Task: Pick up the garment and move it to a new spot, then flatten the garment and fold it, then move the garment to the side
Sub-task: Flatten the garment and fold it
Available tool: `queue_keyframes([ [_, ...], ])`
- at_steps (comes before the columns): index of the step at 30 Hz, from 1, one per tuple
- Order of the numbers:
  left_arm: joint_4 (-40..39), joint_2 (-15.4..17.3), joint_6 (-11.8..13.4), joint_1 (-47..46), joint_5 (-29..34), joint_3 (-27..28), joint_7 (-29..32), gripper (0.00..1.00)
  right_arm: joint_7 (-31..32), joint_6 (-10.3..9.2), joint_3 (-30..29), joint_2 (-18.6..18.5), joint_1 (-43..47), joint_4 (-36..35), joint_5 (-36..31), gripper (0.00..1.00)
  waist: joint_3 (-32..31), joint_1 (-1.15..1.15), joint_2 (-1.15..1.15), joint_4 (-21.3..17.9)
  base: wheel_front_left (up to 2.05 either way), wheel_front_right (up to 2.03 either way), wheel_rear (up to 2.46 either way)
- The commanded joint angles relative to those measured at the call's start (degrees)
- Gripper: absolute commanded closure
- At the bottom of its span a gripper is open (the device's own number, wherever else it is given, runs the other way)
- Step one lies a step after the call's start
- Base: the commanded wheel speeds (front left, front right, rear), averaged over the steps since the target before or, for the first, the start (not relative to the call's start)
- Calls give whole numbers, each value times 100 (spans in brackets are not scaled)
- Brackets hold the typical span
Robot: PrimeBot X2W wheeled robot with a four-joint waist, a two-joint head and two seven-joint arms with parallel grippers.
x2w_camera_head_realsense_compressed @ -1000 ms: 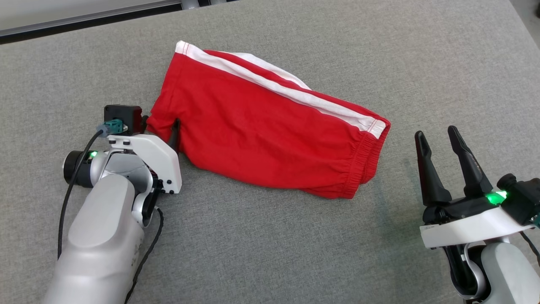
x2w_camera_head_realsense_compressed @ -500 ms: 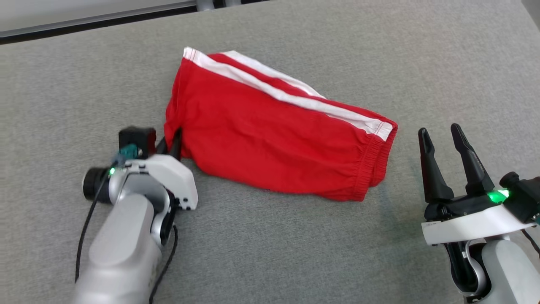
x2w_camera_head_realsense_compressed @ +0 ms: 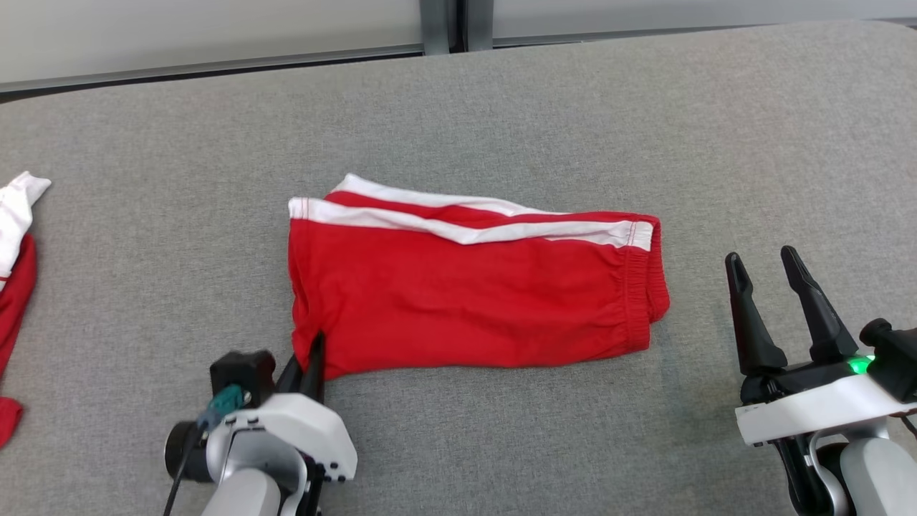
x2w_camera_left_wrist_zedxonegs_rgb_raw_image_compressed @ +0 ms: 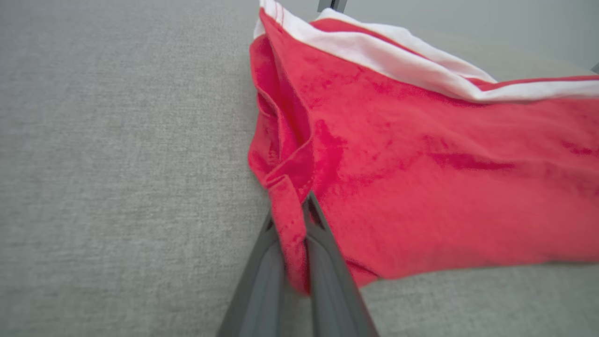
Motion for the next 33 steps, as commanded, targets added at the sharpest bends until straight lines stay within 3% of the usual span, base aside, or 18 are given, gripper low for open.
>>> queue_keyframes([
  [1, -202, 48, 77, 205, -62, 31, 71, 100, 44, 0, -27, -31, 62, -38, -31, 0, -52, 0, 0, 34, 0, 0, 0],
  [3, -526, 72, 155, 407, -64, 19, 181, 100, 99, 0, -60, -48, 99, -67, -57, 0, -66, 0, 0, 35, 0, 0, 0],
  [4, -676, 68, 180, 495, -102, 19, 230, 75, 111, 0, -75, -54, 108, -77, -67, 0, -72, 0, 0, 34, 0, 0, 0],
  [5, -801, 63, 207, 563, -117, 25, 260, 20, 126, 0, -88, -61, 107, -94, -80, 0, -71, 0, 0, 34, 0, 0, 0],
  [6, -932, 66, 240, 612, -124, 45, 237, 0, 146, 0, -110, -69, 105, -109, -110, 0, -70, 0, 0, 26, 0, 0, 0],
  [14, -1622, 205, 561, 641, 281, 256, -817, 0, 228, 0, -204, -106, 126, -233, -232, 0, -149, 0, 0, -27, 0, 0, 0],
  [19, -1876, 408, 620, 521, 585, 394, -1107, 0, 300, 0, -298, -124, 203, -282, -389, 0, -276, 0, 0, -10, 0, 0, 0],
  [26, -2226, 634, 559, 933, 623, 571, -1132, 0, 468, 0, -301, -101, 403, -305, -606, 0, -619, 0, 0, -49, 0, 0, 0],
  [33, -2662, 910, 516, 1437, 478, 610, -588, 0, 640, 0, -346, -46, 677, -406, -716, 0, -894, 0, 0, -24, 0, 0, 0],
])
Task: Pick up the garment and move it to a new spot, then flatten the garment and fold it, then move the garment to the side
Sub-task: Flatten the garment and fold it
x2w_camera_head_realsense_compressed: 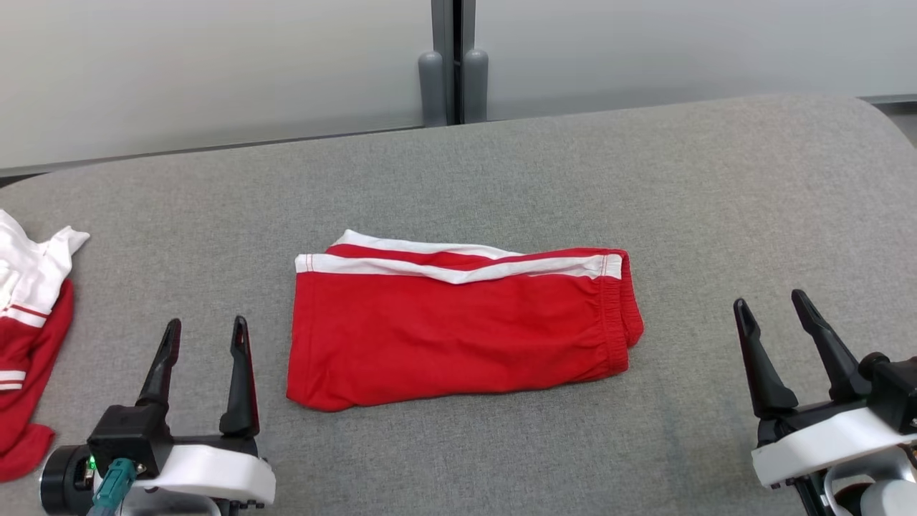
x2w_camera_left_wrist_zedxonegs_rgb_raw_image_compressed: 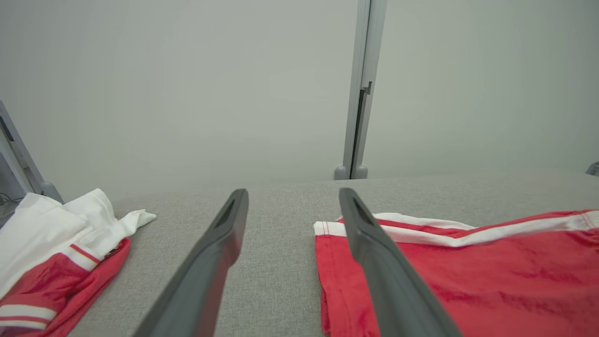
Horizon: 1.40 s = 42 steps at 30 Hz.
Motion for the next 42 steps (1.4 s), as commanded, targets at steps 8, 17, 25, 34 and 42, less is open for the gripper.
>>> queue_keyframes([
  [8, -343, 94, 100, 264, 16, -26, 204, 0, 165, 0, -54, 56, 160, -174, -93, 0, -129, 0, 0, 34, 0, 0, 0],
  [17, -470, 51, 193, 246, 62, -108, 270, 0, 222, 0, -96, 58, 165, -234, -129, 0, -111, 0, 0, 62, 0, 0, 0],
  [25, -533, -60, 149, -158, 153, -333, 232, 0, 419, 0, 191, 17, -207, -73, 17, 0, 293, 0, 0, 366, 0, 0, 0],
  [34, -248, -353, 24, -792, 238, -649, -35, 0, 633, 0, 671, 0, -802, 673, 108, 0, 928, 0, 0, 697, 0, 0, 0],
  [42, 180, -524, -99, -1262, 238, -826, -264, 0, 514, 0, 391, -40, -972, 1505, 287, 0, 1209, 0, 0, 830, 0, 0, 0],
])
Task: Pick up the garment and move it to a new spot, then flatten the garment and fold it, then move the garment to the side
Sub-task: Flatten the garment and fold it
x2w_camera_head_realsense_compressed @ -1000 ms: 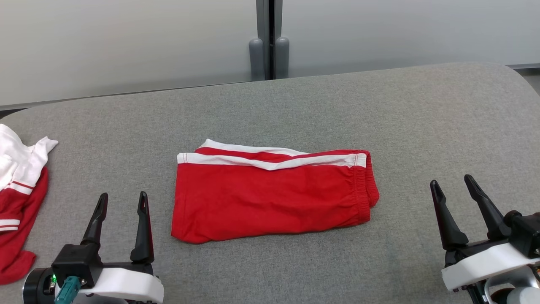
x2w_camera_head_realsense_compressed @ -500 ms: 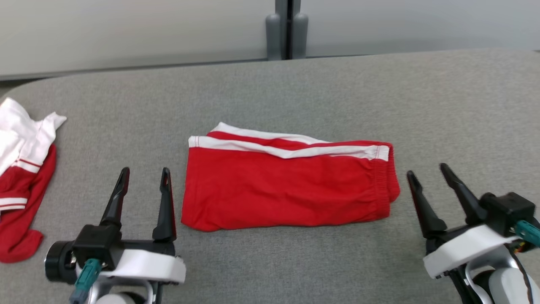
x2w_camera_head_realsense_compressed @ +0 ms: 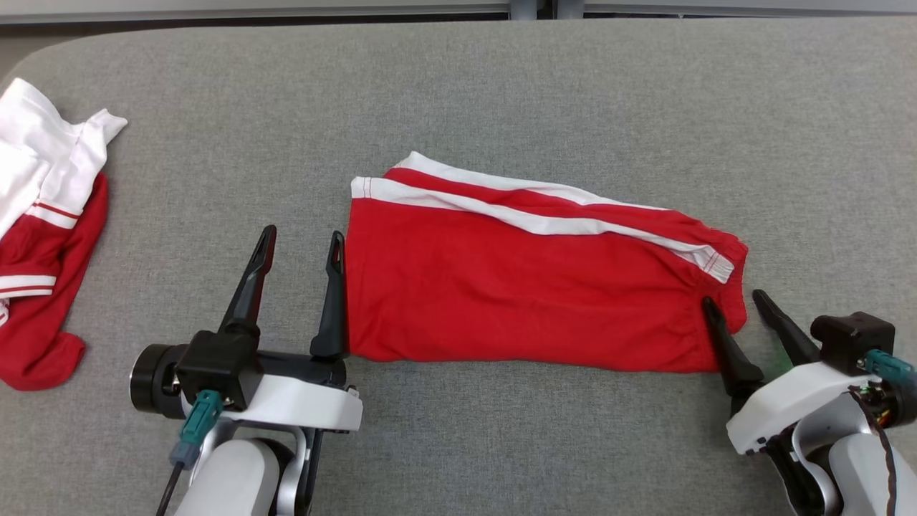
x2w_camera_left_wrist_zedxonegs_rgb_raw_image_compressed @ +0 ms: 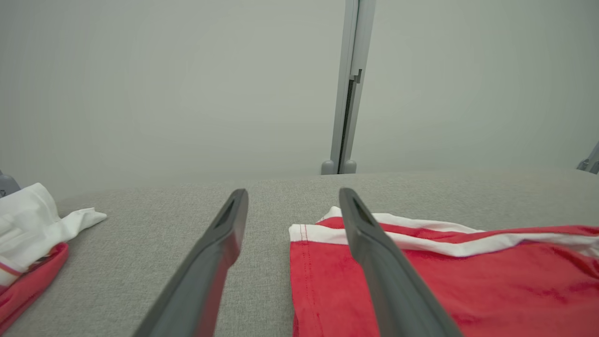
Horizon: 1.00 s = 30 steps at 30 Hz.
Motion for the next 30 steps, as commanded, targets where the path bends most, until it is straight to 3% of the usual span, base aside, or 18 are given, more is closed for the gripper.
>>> queue_keyframes([
  [1, 45, 1, -20, -128, 10, 3, -44, 0, 19, 0, 63, -28, -87, 92, 109, 0, 51, 0, 0, 16, 0, 0, 0],
  [6, 197, 14, -56, -266, -5, 30, -136, 0, 241, 0, 517, -58, -252, 404, 634, 0, 106, 0, 0, -21, 0, 0, 0],
  [7, 222, 14, -55, -276, -12, 36, -151, 0, 281, 1, 620, -47, -279, 423, 752, 36, 108, 0, 0, -31, 0, 0, 0],
  [10, 284, 23, -52, -321, -33, 63, -194, 0, 351, 0, 846, -127, -336, 473, 1010, 100, 92, 0, 0, -67, 0, 0, 0],
  [19, 355, 82, -19, -229, -96, 168, -258, 0, 13, -7, 1001, -671, -188, 324, 1565, 100, -108, 0, 0, -226, 0, 0, 0],
  [25, 367, 138, -14, -181, -140, 187, -260, 0, 60, -6, 843, -1140, 5, 233, 1863, 100, -209, 0, 0, -299, 0, 0, 0],
  [30, 365, 181, -3, -187, -151, 198, -244, 0, 295, 0, 946, -1304, 18, -153, 2221, 100, -256, 0, 0, -360, 0, 0, 0],
])
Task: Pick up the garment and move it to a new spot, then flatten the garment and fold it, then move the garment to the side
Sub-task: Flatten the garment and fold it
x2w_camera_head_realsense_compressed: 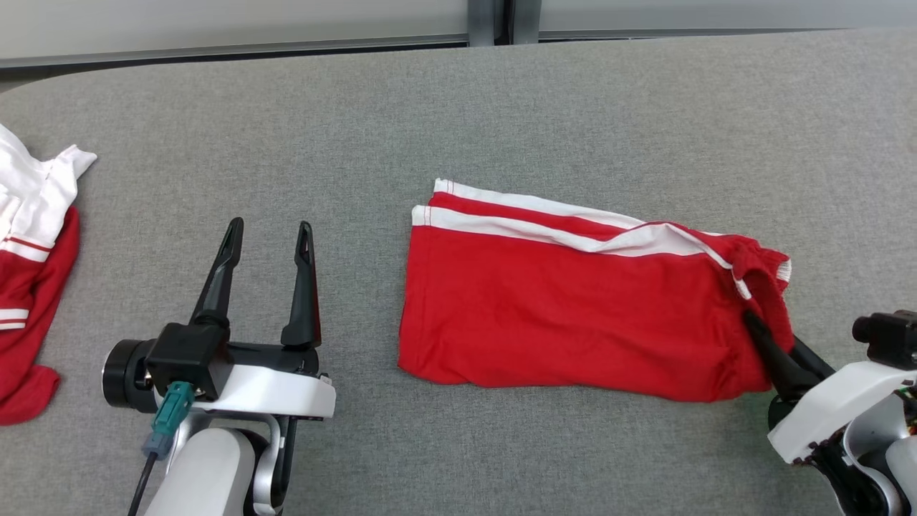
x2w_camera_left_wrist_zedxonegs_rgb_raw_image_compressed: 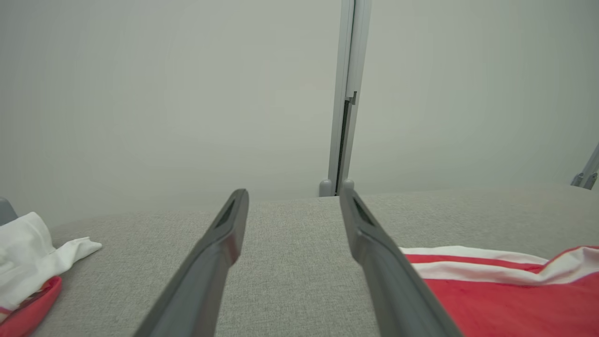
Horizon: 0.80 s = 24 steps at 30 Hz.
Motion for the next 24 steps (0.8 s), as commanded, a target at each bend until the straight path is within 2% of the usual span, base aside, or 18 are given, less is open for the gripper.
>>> queue_keyframes([
  [1, -3, 42, 22, 10, -14, 16, 10, 0, 130, -1, 68, -7, -15, -207, 262, 100, -16, 0, 0, -22, 0, 0, 0],
  [5, 2, 58, 19, 16, -29, -6, 21, 0, 506, 0, 193, 81, -82, -912, 1249, 100, -35, 0, 0, -23, 0, 0, 0],
  [6, 2, 58, 19, 16, -29, -6, 21, 0, 506, 0, 193, 81, -82, -912, 1249, 100, -35, 0, 0, -23, 0, 0, 0],
  [8, -3, 58, 17, -11, -30, -21, 26, 0, 709, 0, 246, 78, -165, -1223, 1701, 100, -16, 0, 0, 1, 0, 0, 0],
  [11, -4, 37, 8, -118, -20, -71, 27, 0, 1058, 0, 495, 252, -482, -1577, 2374, 100, 73, 0, 0, 112, 0, 0, 0],
  [17, 42, -90, 2, -258, -40, -148, -9, 0, 1285, 0, 1185, 739, -1194, -1088, 2430, 100, 259, 0, 0, 420, 0, 0, 0],
  [24, 106, -202, -44, -416, -50, -223, -64, 0, 994, 0, 1806, 1125, -1842, -291, 2377, 100, 481, 0, 0, 762, 0, 0, 0],
])
